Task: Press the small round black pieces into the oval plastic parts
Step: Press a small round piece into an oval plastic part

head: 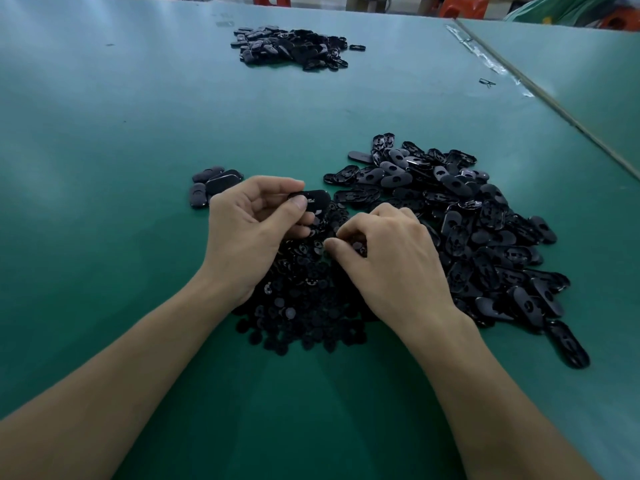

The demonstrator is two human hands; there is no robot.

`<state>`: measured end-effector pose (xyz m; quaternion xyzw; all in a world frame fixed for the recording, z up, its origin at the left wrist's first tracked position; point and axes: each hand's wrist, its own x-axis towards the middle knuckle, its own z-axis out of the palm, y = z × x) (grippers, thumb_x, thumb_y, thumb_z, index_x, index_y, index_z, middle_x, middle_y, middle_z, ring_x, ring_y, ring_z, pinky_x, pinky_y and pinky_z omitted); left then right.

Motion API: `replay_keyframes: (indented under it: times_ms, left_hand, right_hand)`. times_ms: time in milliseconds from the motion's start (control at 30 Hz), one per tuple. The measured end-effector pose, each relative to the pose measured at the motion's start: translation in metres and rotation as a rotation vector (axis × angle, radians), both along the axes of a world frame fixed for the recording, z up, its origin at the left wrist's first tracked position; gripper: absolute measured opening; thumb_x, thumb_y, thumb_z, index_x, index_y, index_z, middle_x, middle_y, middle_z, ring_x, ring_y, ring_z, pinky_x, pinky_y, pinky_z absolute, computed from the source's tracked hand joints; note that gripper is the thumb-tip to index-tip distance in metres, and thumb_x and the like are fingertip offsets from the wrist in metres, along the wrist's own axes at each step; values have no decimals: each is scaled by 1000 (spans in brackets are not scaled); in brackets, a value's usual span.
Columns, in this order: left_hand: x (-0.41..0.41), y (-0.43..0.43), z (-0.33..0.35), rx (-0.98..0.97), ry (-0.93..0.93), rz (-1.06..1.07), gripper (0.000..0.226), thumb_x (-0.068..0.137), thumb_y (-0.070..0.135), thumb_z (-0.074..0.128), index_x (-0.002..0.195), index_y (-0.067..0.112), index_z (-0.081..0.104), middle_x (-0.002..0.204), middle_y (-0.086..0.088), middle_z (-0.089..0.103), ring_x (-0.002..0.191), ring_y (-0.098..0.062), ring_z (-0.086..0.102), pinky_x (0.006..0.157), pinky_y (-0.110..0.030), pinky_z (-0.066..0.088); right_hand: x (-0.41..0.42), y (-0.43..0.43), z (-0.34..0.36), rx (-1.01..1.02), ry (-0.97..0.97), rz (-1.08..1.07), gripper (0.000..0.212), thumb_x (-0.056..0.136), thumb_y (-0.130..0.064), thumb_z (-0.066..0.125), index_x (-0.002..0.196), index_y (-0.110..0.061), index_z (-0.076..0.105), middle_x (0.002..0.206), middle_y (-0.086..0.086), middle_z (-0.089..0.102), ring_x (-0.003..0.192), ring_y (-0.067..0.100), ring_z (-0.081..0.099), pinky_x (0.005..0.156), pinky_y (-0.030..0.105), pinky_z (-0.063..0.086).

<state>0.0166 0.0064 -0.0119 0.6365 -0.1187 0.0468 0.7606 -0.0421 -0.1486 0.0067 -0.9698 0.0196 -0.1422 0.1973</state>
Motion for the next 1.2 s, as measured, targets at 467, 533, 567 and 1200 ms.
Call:
replay_keyframes:
  times_ms: [467, 533, 567, 1200]
  left_hand:
    - [-1, 0, 1, 22, 1, -11, 17, 92, -6, 66, 92, 10, 70, 72, 0, 73, 67, -14, 72, 63, -21, 57]
    - [-1, 1, 0, 25, -1, -11, 17, 92, -6, 67, 92, 11, 70, 72, 0, 73, 68, -14, 72, 63, -21, 57]
    - [-1, 1, 0, 28, -3, -12, 17, 92, -6, 67, 92, 11, 70, 72, 0, 73, 68, -14, 72, 63, -21, 57]
    - [-2, 0, 2, 43, -6, -18, 15, 91, -6, 67, 94, 8, 70, 71, 1, 73, 67, -14, 71, 63, -22, 57]
  right_hand:
    - [-1, 4, -1, 106, -7, 23, 15, 95, -19, 66, 106, -22, 75, 101, -2, 72, 100, 20, 60, 93, 39, 49]
    - [0, 4, -1, 133, 4, 22, 15, 94, -20, 68, 107, -22, 75, 101, -2, 71, 97, 19, 62, 91, 39, 51]
    - [0, 4, -1, 137, 2, 16, 15, 93, -23, 70, 107, -22, 74, 100, -3, 70, 96, 18, 62, 90, 39, 51]
    - [0, 7, -1, 144, 15, -10, 13, 95, -21, 67, 106, -20, 72, 99, 0, 66, 100, 20, 58, 91, 37, 48]
